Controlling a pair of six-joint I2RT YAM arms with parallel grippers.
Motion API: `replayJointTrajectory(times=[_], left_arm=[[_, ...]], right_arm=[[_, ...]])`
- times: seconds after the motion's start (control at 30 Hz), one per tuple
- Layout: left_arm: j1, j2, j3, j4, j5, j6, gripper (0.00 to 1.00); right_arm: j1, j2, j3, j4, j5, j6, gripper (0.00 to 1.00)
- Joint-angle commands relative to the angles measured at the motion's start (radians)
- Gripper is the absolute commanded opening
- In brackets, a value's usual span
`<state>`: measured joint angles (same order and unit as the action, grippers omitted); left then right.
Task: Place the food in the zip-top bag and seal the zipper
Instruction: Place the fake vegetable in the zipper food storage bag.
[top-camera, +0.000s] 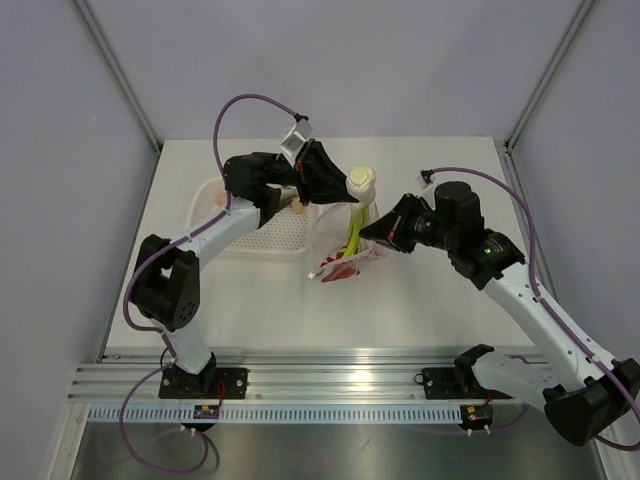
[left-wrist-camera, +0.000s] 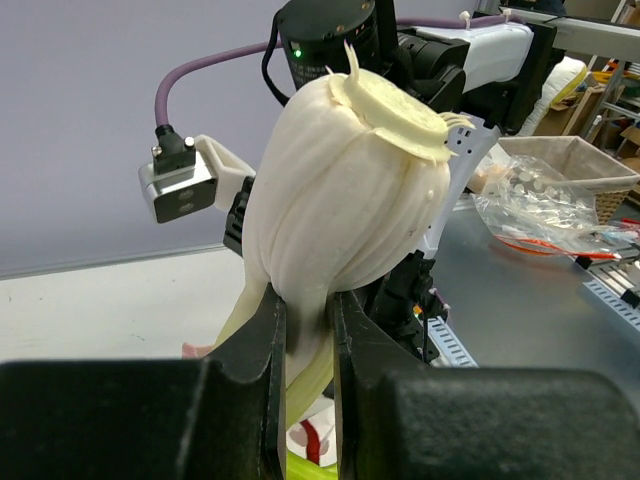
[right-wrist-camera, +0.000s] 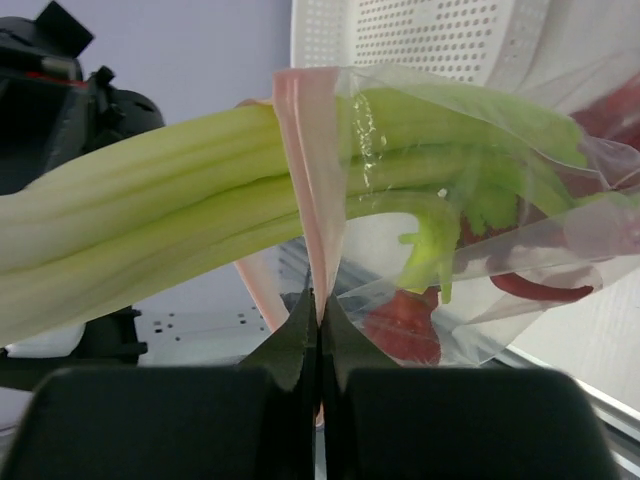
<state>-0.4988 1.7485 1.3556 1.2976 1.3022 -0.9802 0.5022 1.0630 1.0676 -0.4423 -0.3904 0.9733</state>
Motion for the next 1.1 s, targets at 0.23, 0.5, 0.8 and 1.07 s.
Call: replayJointTrajectory(times=[0.23, 0.5, 0.8, 1.07], left_arm=[[0.022, -0.129, 0.029, 0.367, 0.049, 0.068, 0.0], [0.028, -0.092, 0.085, 0.367, 0.057, 0.04, 0.0], [0.037, -0.084, 0.129, 0.367, 0.035, 0.038, 0.0], [0.039, -0.15, 0.054, 0.367, 0.029, 0.087, 0.0]], right_arm=[[-0.004, -0.048, -0.017, 0.141, -0.102, 0.08, 0.0], [-0.002, -0.047, -0.034, 0.177, -0.119, 0.088, 0.0], [-0.004, -0.048, -0.046, 0.191, -0.126, 0.082, 0.0], [-0.004, -0.034, -0.064, 0.223, -0.136, 0.091, 0.0]])
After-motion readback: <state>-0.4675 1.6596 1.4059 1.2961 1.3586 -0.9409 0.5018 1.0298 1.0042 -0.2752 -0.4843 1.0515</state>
